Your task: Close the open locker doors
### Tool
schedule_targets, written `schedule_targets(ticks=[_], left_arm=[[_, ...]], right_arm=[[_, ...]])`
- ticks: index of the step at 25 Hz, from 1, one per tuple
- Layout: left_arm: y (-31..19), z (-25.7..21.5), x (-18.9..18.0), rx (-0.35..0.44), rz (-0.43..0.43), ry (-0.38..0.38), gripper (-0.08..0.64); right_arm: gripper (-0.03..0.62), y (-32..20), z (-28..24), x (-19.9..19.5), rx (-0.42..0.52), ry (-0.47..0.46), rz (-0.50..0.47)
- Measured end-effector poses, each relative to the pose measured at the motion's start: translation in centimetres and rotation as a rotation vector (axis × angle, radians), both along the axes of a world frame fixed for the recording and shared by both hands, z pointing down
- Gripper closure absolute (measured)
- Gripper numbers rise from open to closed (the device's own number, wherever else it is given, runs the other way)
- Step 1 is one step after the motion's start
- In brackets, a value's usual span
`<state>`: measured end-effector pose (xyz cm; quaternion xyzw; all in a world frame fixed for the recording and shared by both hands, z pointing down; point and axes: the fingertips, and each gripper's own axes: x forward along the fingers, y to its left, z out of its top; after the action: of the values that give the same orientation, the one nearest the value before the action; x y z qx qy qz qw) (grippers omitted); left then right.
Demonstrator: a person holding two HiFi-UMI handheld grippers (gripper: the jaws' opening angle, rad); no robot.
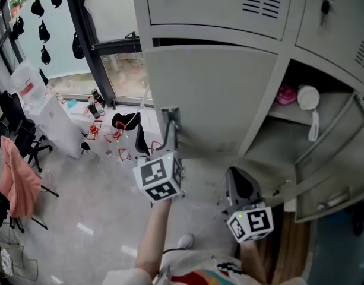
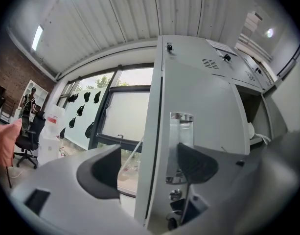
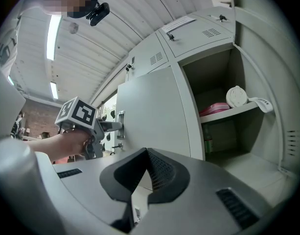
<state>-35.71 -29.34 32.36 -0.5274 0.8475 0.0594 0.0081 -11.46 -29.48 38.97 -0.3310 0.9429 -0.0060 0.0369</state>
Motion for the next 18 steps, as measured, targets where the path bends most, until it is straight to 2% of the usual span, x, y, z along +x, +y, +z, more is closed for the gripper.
schedule_targets(ticks=[18], left_arm=[[-6.1,-0.4,-2.6,0.006,0.137,0.014,0.213]], right_arm=[[0.588,-1.4,0.6,-1.3,-0.011,0.037,0.161]])
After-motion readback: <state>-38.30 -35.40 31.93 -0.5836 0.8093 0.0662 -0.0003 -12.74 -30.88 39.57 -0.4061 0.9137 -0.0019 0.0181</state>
